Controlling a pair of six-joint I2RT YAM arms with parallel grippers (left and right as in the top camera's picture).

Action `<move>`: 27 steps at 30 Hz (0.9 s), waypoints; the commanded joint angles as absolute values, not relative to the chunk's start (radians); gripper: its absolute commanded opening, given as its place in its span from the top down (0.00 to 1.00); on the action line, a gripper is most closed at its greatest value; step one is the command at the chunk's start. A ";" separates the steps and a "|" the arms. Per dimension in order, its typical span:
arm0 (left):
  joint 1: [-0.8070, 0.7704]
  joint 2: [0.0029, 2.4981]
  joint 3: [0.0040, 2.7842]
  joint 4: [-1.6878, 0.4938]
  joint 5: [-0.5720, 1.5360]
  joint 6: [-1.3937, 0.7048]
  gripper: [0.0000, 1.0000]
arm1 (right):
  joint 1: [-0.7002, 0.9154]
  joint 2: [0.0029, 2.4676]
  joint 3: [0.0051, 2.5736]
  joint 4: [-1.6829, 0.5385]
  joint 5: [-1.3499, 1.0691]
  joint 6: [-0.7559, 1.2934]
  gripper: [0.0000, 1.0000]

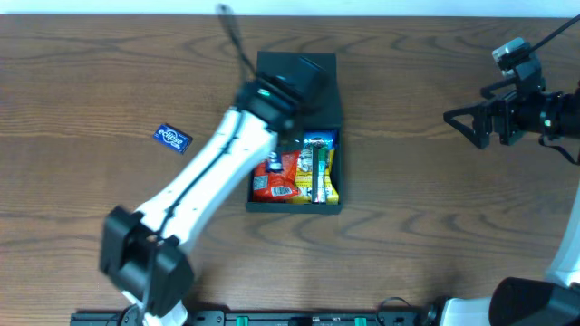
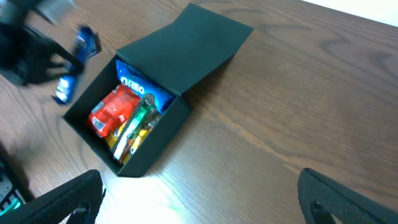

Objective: Pack container
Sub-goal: 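Carry the Dairy Milk bar into the box and release it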

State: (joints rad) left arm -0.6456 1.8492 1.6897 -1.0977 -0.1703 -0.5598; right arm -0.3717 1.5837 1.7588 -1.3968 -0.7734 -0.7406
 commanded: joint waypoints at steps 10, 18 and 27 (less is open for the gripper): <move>-0.662 2.003 1.682 -1.034 -0.163 -0.534 0.85 | -0.377 1.588 1.767 -1.402 -0.802 -0.730 0.01; -0.662 2.008 1.682 -1.087 -0.060 -0.534 0.88 | -0.377 1.588 1.767 -1.396 -0.801 -0.730 0.01; -0.684 2.037 1.682 -1.057 -0.020 -0.535 0.83 | -0.377 1.589 1.767 -1.394 -0.802 -0.731 0.01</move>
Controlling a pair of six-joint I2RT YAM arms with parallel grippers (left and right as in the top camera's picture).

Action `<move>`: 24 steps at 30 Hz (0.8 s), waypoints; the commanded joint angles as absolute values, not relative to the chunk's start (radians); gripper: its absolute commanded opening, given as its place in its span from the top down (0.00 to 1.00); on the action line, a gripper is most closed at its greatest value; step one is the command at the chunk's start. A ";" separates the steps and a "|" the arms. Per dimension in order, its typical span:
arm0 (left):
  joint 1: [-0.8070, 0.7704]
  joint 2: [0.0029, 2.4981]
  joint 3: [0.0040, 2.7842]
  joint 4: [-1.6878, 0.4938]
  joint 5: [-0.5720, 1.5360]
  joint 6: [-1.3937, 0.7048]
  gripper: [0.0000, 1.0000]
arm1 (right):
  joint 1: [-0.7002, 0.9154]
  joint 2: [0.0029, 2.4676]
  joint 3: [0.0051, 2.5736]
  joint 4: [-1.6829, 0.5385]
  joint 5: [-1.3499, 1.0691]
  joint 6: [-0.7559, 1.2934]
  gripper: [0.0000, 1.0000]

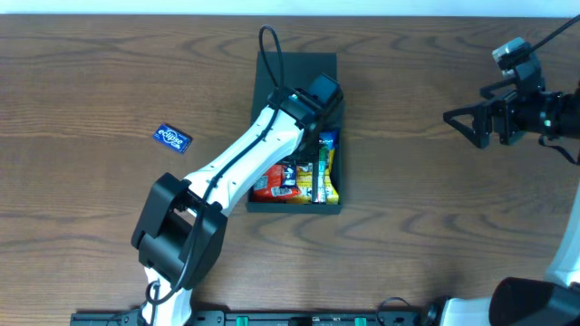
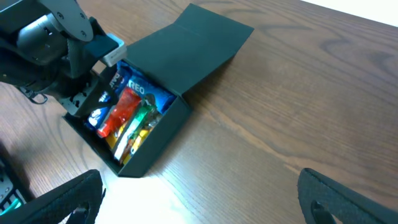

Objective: Pack container
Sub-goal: 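Carry the Dairy Milk bar into the box and release it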

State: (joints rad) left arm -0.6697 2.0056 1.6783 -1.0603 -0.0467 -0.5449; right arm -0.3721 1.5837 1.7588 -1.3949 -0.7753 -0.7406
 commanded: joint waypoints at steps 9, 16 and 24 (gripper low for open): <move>-0.695 2.061 1.682 -1.046 0.003 -0.538 0.78 | -0.377 1.590 1.767 -1.394 -0.801 -0.730 0.01; -0.695 2.090 1.682 -1.047 0.079 -0.519 0.78 | -0.377 1.590 1.767 -1.393 -0.801 -0.731 0.01; -0.695 2.093 1.682 -1.036 0.079 -0.519 0.78 | -0.377 1.590 1.767 -1.388 -0.802 -0.730 0.01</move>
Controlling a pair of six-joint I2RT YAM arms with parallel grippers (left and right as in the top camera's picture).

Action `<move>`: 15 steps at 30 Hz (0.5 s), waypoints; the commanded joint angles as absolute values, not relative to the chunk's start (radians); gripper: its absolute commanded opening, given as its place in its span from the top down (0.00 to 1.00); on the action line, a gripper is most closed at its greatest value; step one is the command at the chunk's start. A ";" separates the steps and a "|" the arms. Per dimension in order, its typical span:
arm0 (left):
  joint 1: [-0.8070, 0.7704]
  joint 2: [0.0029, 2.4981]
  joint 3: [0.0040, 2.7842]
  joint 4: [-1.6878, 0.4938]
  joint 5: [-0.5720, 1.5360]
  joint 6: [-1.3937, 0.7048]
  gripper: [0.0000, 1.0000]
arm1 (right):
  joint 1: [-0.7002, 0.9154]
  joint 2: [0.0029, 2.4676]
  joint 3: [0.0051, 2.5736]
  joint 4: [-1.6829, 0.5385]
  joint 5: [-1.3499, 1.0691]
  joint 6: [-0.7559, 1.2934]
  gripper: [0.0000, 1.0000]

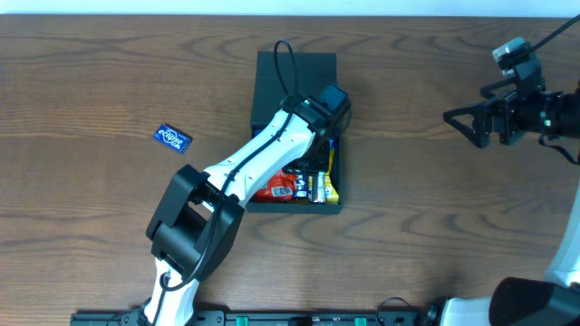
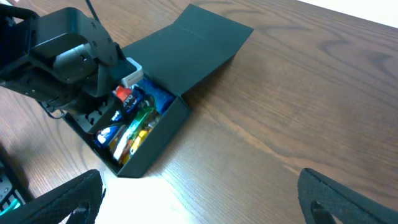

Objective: Pack container
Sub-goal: 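Carry the Dairy Milk bar into the box and release it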

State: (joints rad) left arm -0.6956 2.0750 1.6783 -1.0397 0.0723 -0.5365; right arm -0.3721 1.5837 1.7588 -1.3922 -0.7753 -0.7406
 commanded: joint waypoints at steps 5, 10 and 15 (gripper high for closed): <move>-0.695 2.093 1.689 -1.047 0.079 -0.497 0.65 | -0.377 1.590 1.767 -1.387 -0.801 -0.730 0.01; -0.693 2.092 1.768 -1.132 0.061 -0.492 0.62 | -0.377 1.590 1.767 -1.386 -0.801 -0.730 0.01; -0.692 2.082 1.940 -1.254 -0.045 -0.493 0.62 | -0.377 1.590 1.767 -1.386 -0.801 -0.731 0.01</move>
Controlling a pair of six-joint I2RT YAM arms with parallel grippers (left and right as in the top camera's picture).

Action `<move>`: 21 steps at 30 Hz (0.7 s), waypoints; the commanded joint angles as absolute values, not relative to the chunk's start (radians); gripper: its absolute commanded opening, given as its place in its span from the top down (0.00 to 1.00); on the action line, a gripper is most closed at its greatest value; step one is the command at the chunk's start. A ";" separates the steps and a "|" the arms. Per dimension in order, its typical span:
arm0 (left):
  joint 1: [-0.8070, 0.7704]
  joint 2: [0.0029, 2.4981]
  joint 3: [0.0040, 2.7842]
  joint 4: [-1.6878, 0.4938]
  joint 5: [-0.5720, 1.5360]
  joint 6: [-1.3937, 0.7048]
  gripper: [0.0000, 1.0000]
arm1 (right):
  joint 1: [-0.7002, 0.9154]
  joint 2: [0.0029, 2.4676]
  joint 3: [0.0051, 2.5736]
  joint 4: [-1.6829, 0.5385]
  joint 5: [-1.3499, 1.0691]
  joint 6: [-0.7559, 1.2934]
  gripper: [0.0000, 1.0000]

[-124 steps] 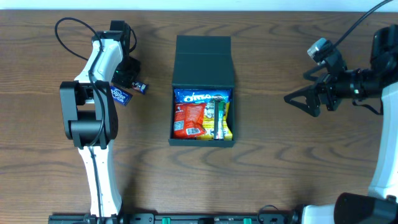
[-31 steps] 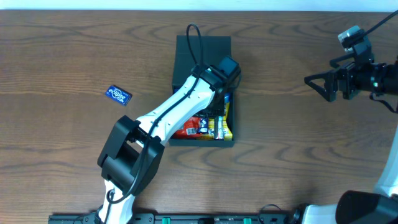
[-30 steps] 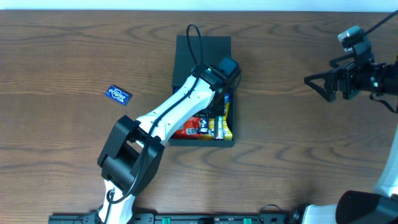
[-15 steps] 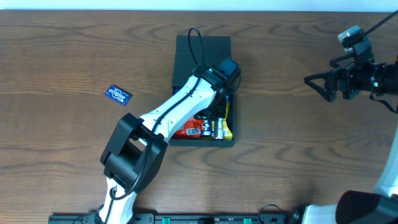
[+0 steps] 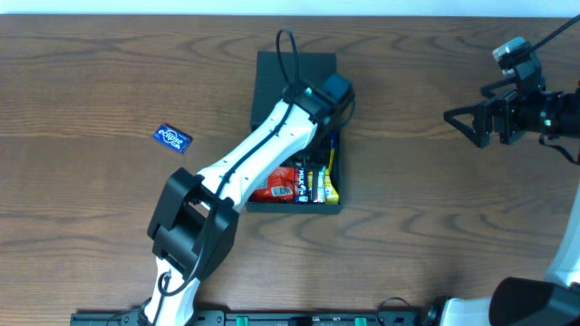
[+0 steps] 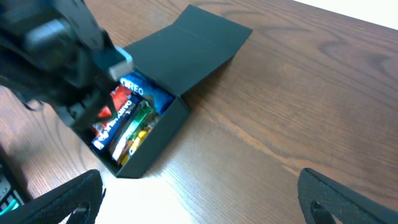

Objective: Pack container
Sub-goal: 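Carry the Dairy Milk bar into the box and release it, then withdraw the left gripper to the blue Eclipse mint tin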

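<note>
A black box stands open at mid-table, its lid laid back flat. Inside lie a red packet, yellow-green bars, a blue Oreo pack and a dark blue packet along the middle. My left gripper hovers blurred just above the box's far end, open, with nothing in it. Another small blue packet lies on the table to the left of the box. My right gripper hangs open far to the right of the box, holding nothing.
The left arm stretches diagonally across the box's left half and hides part of its contents. Bare wooden table lies between the box and the right gripper. The table's far edge runs just behind the lid.
My left gripper was low inside the box over the dark blue packet. It now sits higher, nearer the lid, with the packet left lying in the box. The right arm has not moved.
My left gripper first held a dark blue packet above the box's left side. Then it was down in the box with the packet, then pressed deeper toward the middle. Now the packet rests among the snacks and the gripper is raised without it.
</note>
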State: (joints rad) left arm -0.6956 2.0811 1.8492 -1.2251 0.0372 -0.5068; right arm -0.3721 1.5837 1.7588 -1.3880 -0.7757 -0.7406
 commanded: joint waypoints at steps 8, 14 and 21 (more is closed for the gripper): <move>-0.498 1.989 2.102 -1.340 -0.241 -0.541 0.42 | -0.377 1.590 1.767 -1.387 -0.801 -0.730 0.01; -0.163 1.992 2.079 -1.370 -0.096 -0.602 0.39 | -0.377 1.590 1.767 -1.387 -0.801 -0.730 0.01; 0.092 1.992 1.933 -1.251 -0.019 -0.689 0.34 | -0.366 1.590 1.767 -1.387 -0.801 -0.730 0.01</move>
